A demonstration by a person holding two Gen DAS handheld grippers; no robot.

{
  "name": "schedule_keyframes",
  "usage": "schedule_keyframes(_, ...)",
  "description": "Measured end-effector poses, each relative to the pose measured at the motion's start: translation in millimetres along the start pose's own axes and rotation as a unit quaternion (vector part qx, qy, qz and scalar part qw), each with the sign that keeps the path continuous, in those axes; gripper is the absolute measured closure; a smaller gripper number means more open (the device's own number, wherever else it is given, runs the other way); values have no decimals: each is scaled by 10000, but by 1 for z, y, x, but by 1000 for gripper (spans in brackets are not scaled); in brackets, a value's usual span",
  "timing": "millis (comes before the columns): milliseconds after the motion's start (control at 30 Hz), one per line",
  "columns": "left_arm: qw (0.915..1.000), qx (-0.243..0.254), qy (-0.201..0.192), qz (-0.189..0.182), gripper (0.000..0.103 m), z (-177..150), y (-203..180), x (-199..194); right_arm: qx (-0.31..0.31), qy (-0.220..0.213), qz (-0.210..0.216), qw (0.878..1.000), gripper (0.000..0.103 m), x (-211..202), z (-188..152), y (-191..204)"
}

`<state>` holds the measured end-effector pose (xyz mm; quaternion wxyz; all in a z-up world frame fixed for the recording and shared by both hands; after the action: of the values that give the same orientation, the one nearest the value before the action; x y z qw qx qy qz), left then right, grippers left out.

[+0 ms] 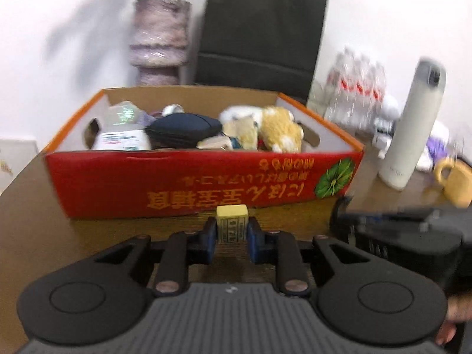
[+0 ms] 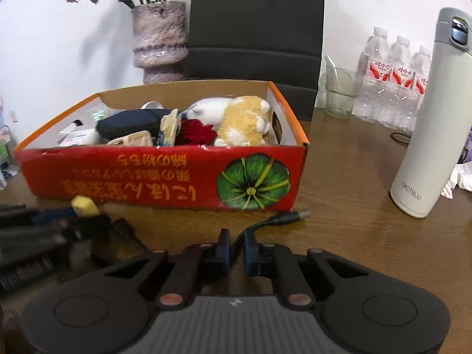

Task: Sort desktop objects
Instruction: 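Grasp the yellow cube charger with the left tool while the right tool grasps the black cable end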

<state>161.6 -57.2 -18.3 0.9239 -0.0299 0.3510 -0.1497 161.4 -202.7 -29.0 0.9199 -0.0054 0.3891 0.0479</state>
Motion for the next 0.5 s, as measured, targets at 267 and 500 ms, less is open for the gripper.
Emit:
schedule_keyframes(267, 9970, -716, -275, 79, 81, -17, 21, -58, 6, -479, 183, 9987, 99, -70, -37, -2)
schedule_keyframes(500, 9961, -757, -456, -31, 81, -8, 21, -86, 27, -1299, 79, 9915, 99, -127, -14, -10)
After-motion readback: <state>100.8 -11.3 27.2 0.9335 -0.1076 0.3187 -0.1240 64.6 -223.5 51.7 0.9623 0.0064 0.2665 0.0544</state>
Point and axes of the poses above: each gripper's, at about its wrist camera, not at the fingertips, and x roughly the way its jaws point, y to its left, z to its top, the point moved 6 cm from there along x, roughly the way its jaws point, and after that the axes turned 7 degrees about y, right-handed, at the moved point
